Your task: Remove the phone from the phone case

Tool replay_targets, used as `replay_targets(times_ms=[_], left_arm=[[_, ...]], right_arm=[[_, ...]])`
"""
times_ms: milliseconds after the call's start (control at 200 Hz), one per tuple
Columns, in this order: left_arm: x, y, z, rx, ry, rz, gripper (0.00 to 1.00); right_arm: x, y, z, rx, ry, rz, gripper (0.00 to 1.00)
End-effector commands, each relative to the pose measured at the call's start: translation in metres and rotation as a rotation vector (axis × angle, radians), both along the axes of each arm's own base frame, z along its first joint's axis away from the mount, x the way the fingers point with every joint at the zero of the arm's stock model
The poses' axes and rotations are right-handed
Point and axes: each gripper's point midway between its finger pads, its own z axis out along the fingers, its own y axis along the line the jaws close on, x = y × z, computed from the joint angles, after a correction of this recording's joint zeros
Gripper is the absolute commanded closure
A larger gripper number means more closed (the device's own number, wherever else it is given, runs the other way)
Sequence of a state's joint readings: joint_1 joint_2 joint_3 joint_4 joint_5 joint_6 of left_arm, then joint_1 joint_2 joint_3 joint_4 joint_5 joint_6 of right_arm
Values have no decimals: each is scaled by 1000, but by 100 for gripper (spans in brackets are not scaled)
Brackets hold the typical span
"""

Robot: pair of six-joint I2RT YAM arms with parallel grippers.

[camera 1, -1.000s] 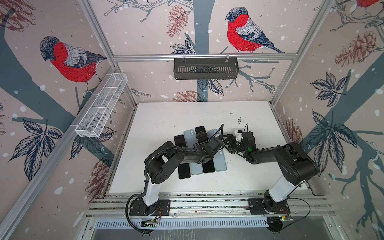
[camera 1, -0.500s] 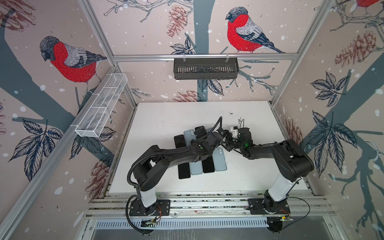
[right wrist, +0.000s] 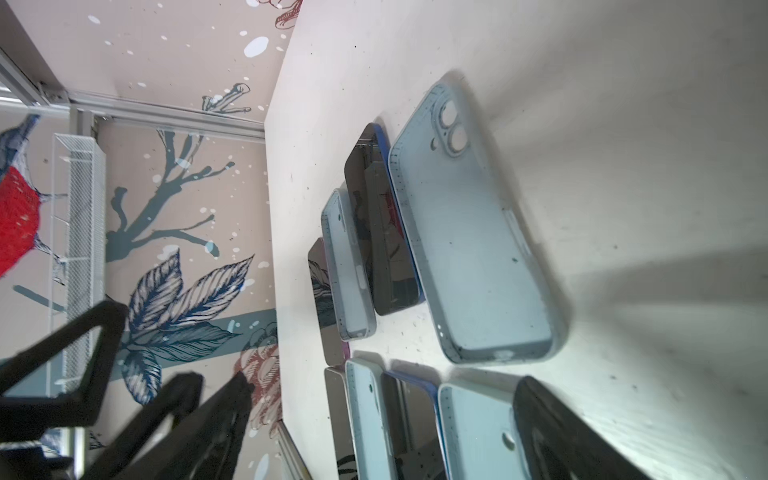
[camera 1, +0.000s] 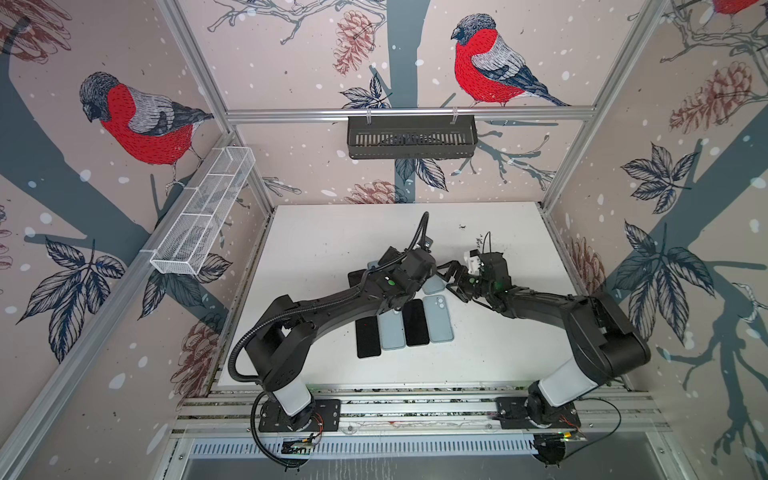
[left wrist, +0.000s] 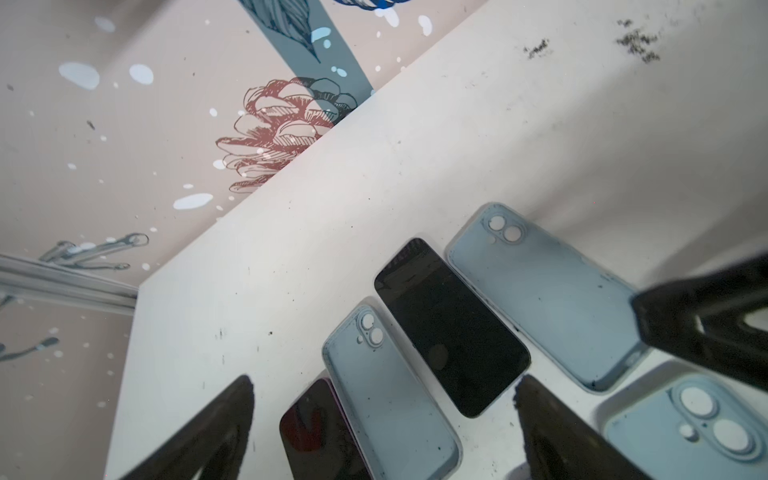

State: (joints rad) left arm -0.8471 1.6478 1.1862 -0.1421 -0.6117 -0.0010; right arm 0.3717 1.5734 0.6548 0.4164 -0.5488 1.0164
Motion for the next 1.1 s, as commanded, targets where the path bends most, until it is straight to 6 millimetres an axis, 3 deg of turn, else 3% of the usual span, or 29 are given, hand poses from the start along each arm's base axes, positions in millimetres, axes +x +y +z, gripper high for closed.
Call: replay_targets(times_ms=[0, 180, 320, 420, 540, 675, 800, 891, 1096], left_arm=[[4, 14, 8, -224, 59, 63, 3], [34, 44, -1, -258, 118, 127, 8], [62, 51, -19, -215, 160, 167, 32], [85, 53, -32, -205, 179, 201, 52], [108, 44, -51, -144, 207, 199, 68], [130, 32, -81, -119, 249, 198, 81], [146, 29, -111, -99, 290, 230, 90], [152, 27, -127, -78, 314, 242, 91], [162, 18, -138, -87, 309, 220, 92]], right_arm=[[-14, -7, -7, -105, -20, 58, 0], [-12, -40, -2, -309, -100, 24, 2], [-8, -66, -3, -477, -145, -23, 23], [-9, -71, -5, -535, -159, -17, 42], [-12, -76, -10, -601, -165, 0, 60], [-14, -84, -17, -643, -166, -8, 71], [-11, -83, -31, -668, -138, 25, 75], [-8, -78, -36, -656, -130, 48, 76], [3, -73, -47, -653, -110, 56, 76]])
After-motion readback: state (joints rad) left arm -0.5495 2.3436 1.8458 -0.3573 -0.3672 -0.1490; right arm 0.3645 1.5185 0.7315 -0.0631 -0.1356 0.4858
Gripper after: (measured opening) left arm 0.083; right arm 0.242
